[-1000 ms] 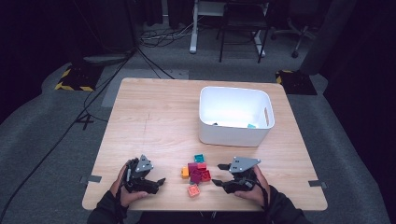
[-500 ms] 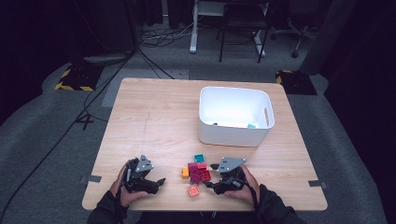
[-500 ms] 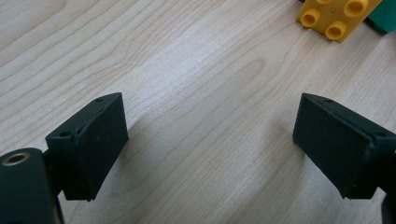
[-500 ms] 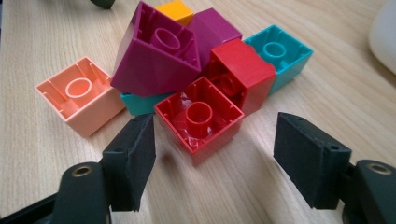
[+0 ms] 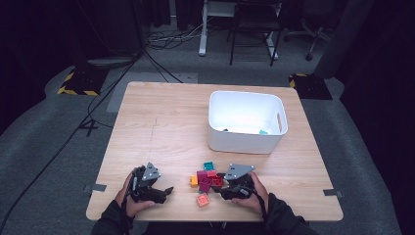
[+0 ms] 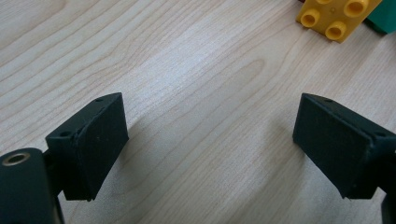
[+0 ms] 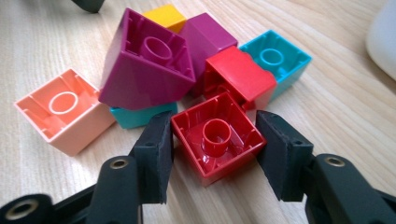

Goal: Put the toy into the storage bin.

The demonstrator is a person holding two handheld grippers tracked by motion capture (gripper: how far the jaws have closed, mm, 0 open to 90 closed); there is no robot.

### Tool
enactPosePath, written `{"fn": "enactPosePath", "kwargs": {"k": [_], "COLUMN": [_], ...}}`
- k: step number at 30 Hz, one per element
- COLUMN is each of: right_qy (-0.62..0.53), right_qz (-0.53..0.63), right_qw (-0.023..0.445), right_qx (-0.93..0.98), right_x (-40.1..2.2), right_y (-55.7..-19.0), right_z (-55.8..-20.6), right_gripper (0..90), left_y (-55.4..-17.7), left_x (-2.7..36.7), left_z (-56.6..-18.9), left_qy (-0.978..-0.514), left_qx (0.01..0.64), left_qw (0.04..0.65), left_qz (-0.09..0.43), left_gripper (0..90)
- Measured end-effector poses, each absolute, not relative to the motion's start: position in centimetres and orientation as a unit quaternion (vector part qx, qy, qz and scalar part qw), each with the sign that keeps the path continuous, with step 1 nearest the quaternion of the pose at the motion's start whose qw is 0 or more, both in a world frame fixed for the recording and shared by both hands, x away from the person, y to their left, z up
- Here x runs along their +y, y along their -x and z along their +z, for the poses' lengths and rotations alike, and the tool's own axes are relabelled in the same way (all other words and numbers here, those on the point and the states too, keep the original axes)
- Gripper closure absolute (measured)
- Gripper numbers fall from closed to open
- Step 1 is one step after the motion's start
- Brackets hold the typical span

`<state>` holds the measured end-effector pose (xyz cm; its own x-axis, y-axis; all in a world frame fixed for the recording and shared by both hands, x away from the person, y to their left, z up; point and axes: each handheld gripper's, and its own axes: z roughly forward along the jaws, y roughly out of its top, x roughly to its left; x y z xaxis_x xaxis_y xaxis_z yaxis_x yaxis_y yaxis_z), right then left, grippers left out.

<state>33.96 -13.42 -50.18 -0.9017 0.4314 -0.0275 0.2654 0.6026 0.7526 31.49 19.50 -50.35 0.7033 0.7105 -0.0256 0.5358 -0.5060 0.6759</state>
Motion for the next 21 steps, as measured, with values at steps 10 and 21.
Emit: {"fn": "enactPosePath", "kwargs": {"k": [10,21], "right_qy": [-0.206,-0.223], "right_qz": [0.398,0.414], "right_qw": [0.096,0.116], "right_qx": [0.889,0.875], "right_x": [-15.7,-18.1], "right_y": [-33.9,-34.4], "right_z": [-50.0,-48.5], "right_gripper": [59.2,59.3], "left_y": [-31.5,-31.5], "left_x": [19.5,19.5], "left_z": [-50.3,-50.3], "left_qy": [-0.858,-0.858], "left_qx": [0.363,0.363], "left_qw": [0.339,0.339], "left_qz": [0.129,0.129], "left_gripper": [10.5,10.5]}}
